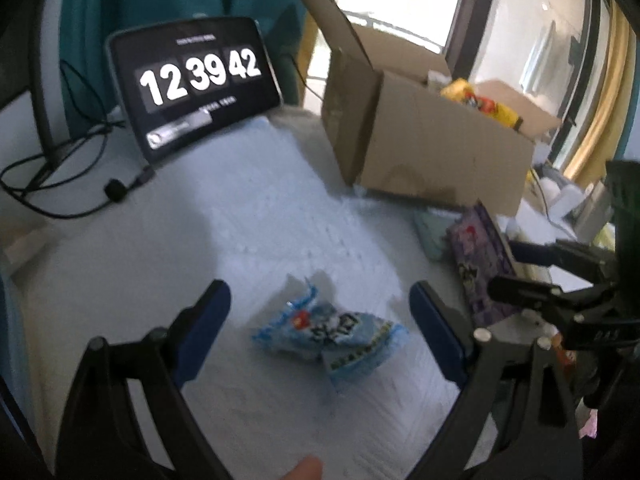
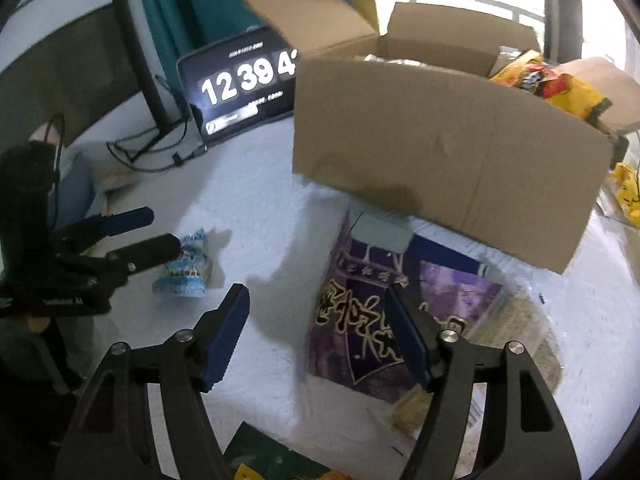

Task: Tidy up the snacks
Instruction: 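Move both tools back to the remaining snacks on the table, then grasp the light blue clear bag with the left tool while the right grasps the purple bag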

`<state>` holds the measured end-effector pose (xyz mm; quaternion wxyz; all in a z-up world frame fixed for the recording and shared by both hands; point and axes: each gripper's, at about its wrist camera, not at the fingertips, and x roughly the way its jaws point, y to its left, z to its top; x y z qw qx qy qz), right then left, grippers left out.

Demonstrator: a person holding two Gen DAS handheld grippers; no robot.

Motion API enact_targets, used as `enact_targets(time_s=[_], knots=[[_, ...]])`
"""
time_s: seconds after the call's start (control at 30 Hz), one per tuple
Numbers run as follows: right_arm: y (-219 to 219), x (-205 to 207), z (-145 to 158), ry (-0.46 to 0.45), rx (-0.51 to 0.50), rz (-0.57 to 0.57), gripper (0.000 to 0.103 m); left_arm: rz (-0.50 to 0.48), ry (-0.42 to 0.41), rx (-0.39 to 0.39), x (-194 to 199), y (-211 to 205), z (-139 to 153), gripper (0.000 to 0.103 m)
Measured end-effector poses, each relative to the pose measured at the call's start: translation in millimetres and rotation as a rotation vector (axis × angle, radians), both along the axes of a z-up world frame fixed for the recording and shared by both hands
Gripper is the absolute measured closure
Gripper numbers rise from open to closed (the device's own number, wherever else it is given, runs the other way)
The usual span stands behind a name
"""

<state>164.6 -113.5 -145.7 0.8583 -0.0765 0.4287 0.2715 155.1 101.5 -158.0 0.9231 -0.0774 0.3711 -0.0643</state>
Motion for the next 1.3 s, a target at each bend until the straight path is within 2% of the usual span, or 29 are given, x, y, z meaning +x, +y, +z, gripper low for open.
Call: enact_targets(time_s=[0.07,0.13,0.2,0.33,0.47,0.5,0.53,0.57,0.6,0.8,0.97,1.13,1.3], knots=[[4.0,3.2,-4.6,0.013,-0.012,0.000,0.031,-0.004,0.033,0.012,4.7,-5.8,-5.9,0.011],[4.6,7.7,-5.9,0.021,-0.015,-0.007,0.039,-0.004,0.064,0.016,8.3,-8.9,-12.2,0.011],[4.9,12.4,-7.3,0.029,-0.021,-0.013,0.057,0.003,0.097,0.009,12.0,-10.2,-18.2,0.011],[4.4,18.0,-13.0,0.060,-0.024,-0.006,0.073,0.016,0.125,-0.009,17.3,-8.6,-25.0,0.011],[7.7,17.7,-16.3,0.073,-0.019,0.029,0.094,0.012,0.130,0.008,19.3,-10.3,-26.4,0.012],[8.4,16.5,-15.2,0.067,-0.015,0.040,0.096,0.010,0.131,0.016,19.4,-11.8,-26.6,0.014],[9.3,15.3,-13.4,0.060,-0.007,0.053,0.096,0.007,0.129,0.019,19.8,-12.0,-26.8,0.027],[9.4,14.1,-11.4,0.056,0.000,0.062,0.097,0.015,0.126,0.036,19.7,-12.3,-26.4,0.034],[9.6,12.3,-8.7,0.052,0.013,0.076,0.098,0.027,0.124,0.049,20.8,-11.7,-26.1,0.048],[7.8,-3.1,17.3,-0.009,0.095,0.156,0.098,0.056,0.120,-0.006,20.8,-4.1,-23.0,0.053],[-5.8,-8.9,44.5,-0.077,0.172,0.157,0.098,0.061,0.065,0.001,15.5,-8.2,-4.3,0.054],[-16.9,-14.0,72.0,-0.159,0.222,0.176,0.098,0.051,-0.029,0.082,10.9,-21.4,26.5,0.054],[-36.3,-19.2,93.2,-0.211,0.282,0.180,0.098,0.045,-0.111,0.123,10.1,-31.1,59.0,0.054]])
